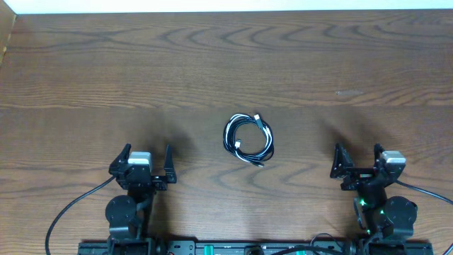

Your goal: Untangle cables

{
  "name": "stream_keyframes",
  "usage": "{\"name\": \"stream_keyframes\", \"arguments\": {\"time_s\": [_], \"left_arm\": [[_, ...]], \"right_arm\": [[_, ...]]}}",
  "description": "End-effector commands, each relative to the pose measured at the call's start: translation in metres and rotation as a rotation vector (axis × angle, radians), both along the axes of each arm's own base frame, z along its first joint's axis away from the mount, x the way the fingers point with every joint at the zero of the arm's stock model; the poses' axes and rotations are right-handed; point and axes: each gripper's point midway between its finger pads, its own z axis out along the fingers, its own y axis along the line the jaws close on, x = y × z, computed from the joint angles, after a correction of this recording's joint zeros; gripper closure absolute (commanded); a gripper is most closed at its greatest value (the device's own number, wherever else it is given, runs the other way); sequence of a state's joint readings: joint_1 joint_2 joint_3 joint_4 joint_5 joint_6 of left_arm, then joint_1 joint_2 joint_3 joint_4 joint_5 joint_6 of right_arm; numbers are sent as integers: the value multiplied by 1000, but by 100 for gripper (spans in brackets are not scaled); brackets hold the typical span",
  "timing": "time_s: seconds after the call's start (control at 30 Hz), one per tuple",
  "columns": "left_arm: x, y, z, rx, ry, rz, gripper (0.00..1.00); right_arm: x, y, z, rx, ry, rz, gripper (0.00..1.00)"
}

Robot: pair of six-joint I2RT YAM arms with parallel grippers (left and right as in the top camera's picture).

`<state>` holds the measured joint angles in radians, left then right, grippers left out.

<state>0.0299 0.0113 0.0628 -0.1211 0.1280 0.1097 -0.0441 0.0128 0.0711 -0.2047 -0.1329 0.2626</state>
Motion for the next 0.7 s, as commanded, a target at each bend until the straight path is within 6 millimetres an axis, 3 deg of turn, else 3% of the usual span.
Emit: {"name": "stream_keyframes", "arguments": {"time_s": [0.0,0.2,0.4,0.67], "left_arm": [[1,-3,-12,-23,24,-11,2],[0,-4,-1,-182,17,7,2],[2,-4,57,-227,14,10,2],[28,-30,112,-293,298,-103,2]], "right_arm": [[0,3,3,0,-15,13,1],[1,10,19,10,-62,58,1],[7,10,58,1,-83,59,1],[56,29,101,29,124,176,1]]}}
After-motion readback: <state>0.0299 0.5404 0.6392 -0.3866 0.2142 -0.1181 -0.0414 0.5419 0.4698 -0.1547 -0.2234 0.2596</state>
